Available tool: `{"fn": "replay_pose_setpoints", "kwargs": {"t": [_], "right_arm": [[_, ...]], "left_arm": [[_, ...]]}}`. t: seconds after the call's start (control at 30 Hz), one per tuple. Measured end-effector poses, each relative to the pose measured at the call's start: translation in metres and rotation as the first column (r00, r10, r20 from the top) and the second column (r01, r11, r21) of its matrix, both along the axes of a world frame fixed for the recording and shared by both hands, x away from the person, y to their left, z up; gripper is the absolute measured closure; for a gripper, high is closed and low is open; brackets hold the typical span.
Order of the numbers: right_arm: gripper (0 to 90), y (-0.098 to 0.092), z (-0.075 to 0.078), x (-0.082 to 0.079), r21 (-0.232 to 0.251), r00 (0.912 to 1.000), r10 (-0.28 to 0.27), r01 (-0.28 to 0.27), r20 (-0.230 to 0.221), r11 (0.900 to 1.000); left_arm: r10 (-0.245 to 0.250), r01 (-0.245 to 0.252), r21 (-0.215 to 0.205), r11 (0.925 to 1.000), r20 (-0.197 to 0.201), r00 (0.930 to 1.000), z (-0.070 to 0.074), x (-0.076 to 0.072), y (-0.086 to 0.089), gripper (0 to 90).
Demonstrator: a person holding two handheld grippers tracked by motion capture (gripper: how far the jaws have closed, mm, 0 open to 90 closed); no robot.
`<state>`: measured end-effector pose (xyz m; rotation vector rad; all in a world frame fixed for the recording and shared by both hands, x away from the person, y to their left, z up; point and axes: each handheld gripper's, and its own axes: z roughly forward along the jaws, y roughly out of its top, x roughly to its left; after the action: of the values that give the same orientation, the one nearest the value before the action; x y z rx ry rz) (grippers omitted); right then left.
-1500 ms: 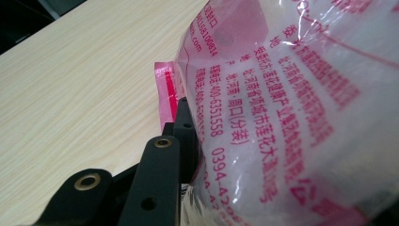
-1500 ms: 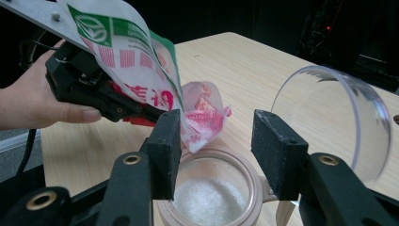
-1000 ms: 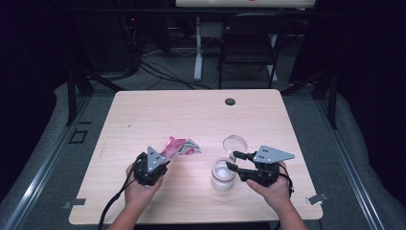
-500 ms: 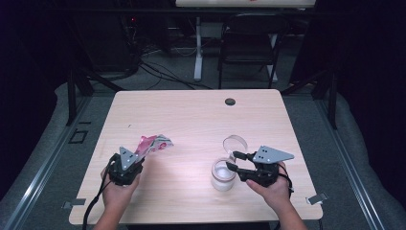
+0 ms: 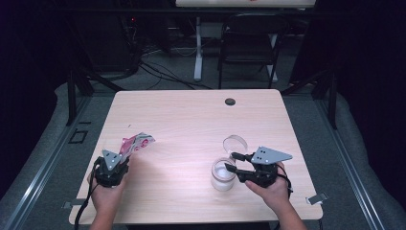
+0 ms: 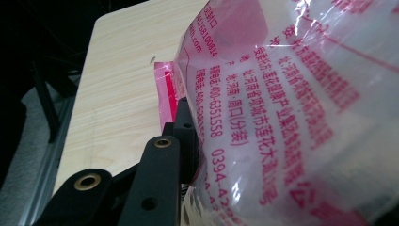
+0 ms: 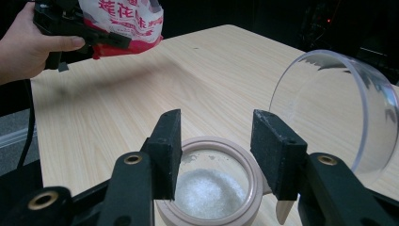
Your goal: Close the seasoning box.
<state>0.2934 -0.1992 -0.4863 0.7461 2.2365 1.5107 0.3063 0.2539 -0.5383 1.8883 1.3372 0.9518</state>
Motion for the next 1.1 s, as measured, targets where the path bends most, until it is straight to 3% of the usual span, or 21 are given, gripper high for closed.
{"fn": "replay_pose_setpoints", "kwargs": {"t": [0.17, 0.53, 1.1], "right_arm": [[53.4, 0.0, 0.0, 0.0, 0.002, 1.0, -0.001, 0.001, -0.002, 1.0], [53.3, -0.001, -0.001, 0.0, 0.005, 1.0, -0.004, 0.004, -0.004, 1.0], [53.2, 0.0, -0.002, 0.001, 0.001, 1.0, -0.001, 0.001, -0.006, 1.0]], "left_arm": [[0.024, -0.025, -0.014, 0.9996, -0.015, 0.9996, -0.004, 0.001, 0.006, 73.8], [0.082, -0.08, 0.034, 0.9962, -0.033, 0.9961, -0.011, 0.004, 0.012, 73.5], [0.08, -0.075, 0.049, 0.9959, -0.09, 0.9928, -0.021, 0.009, 0.011, 72.1]]}}
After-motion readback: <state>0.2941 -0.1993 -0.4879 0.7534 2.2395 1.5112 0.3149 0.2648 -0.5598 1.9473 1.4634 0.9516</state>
